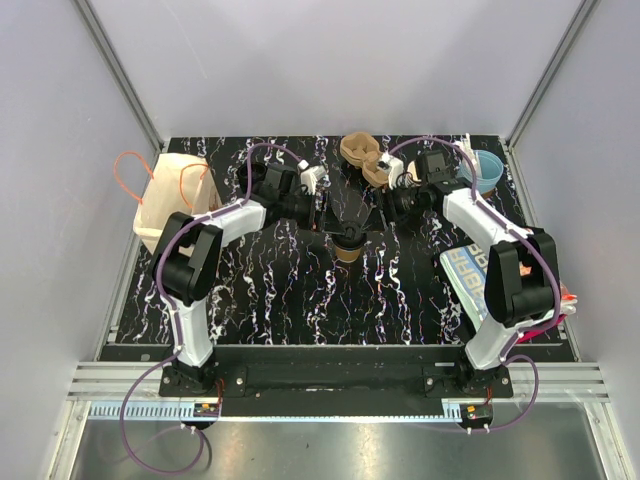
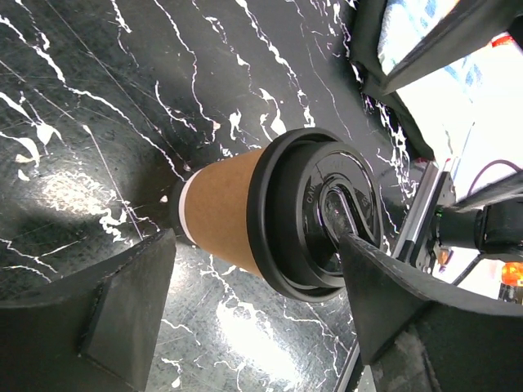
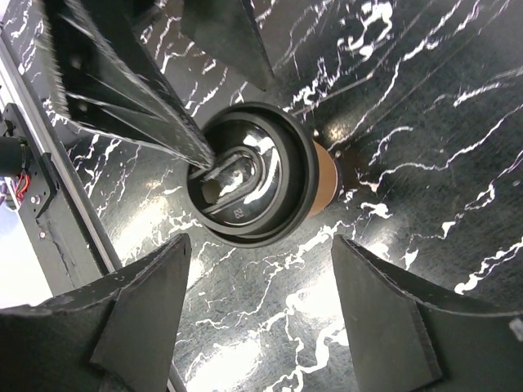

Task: Pack the takeout coffee

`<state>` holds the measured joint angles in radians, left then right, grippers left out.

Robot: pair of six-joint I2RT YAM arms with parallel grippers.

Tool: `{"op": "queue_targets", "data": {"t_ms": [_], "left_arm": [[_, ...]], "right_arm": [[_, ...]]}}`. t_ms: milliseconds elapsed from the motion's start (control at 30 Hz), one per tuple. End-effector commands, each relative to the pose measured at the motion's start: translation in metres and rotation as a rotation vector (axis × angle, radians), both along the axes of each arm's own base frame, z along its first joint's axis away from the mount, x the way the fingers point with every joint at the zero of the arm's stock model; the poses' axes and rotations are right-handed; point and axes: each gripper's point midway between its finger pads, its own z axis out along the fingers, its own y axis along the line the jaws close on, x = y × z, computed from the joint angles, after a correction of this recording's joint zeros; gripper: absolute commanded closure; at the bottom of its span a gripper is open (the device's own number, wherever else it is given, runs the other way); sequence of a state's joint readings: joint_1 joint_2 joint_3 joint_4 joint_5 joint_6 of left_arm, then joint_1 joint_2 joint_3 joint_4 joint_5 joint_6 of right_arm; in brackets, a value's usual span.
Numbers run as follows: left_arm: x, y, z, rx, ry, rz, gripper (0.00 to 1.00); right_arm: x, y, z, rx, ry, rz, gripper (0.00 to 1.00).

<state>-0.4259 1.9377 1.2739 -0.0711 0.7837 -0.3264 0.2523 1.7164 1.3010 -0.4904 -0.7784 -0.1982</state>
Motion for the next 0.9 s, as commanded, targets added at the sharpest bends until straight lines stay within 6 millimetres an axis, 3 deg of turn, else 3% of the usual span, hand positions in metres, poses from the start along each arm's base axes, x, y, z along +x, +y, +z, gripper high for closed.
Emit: {"op": "queue_targets", "data": {"t_ms": [0, 133, 633, 867], "left_arm": [[0.004, 0.002, -0.02, 0.052, -0.004, 0.015, 0.2], [0.0, 0.002, -0.026, 0.068, 0.0, 0.016, 0.24], [-0.004, 0.004, -0.048, 0.173, -0.006, 0.05, 0.4], [-0.003, 0.006, -0.058, 0.22, -0.005, 0.075, 0.48]], "right_arm": [[0.004, -0.003, -0.012, 0.003, 0.028, -0.023, 0.26], [0.004, -0.002, -0.027, 0.004, 0.077, -0.03, 0.28], [-0.002, 0.008, -0.041, 0.091, 0.189, -0.015, 0.43], [-0.009, 0.009, -0.03, 0.196, 0.232, 0.028, 0.43]]}}
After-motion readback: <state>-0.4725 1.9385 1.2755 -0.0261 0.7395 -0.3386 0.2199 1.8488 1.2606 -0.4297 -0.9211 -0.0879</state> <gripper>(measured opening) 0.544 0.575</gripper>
